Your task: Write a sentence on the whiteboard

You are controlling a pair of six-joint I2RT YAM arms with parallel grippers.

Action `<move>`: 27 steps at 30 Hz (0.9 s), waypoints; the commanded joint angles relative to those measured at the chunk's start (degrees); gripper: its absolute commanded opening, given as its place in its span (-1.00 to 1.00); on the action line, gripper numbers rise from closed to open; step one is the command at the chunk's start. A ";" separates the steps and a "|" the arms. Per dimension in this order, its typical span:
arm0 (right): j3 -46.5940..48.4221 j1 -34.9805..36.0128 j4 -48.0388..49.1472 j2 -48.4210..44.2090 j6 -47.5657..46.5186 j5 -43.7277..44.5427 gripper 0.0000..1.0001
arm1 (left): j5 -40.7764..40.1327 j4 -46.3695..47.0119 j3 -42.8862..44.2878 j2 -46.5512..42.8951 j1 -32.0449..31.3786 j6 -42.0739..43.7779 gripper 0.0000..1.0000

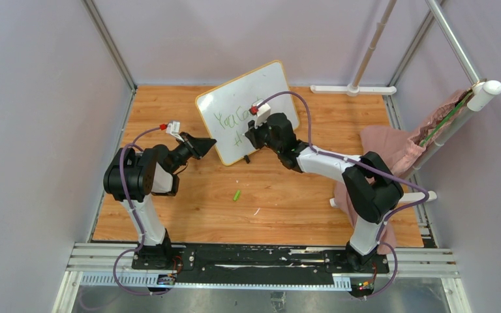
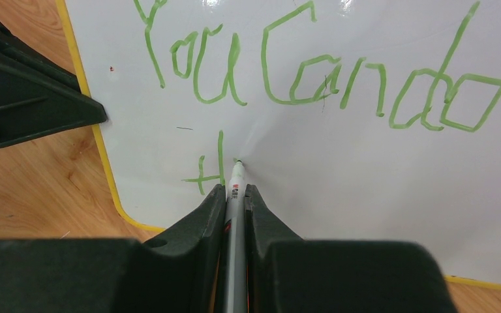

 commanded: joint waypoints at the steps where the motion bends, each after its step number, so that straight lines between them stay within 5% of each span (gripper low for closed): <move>1: -1.13 -1.38 -0.10 -0.53 -0.24 1.70 -1.00 | -0.33 1.31 0.28 1.39 -0.74 0.92 -1.00; 27: -3.42 -0.42 1.16 -4.46 1.39 0.01 -1.00 | -0.24 1.29 0.37 1.35 -0.74 0.92 -1.00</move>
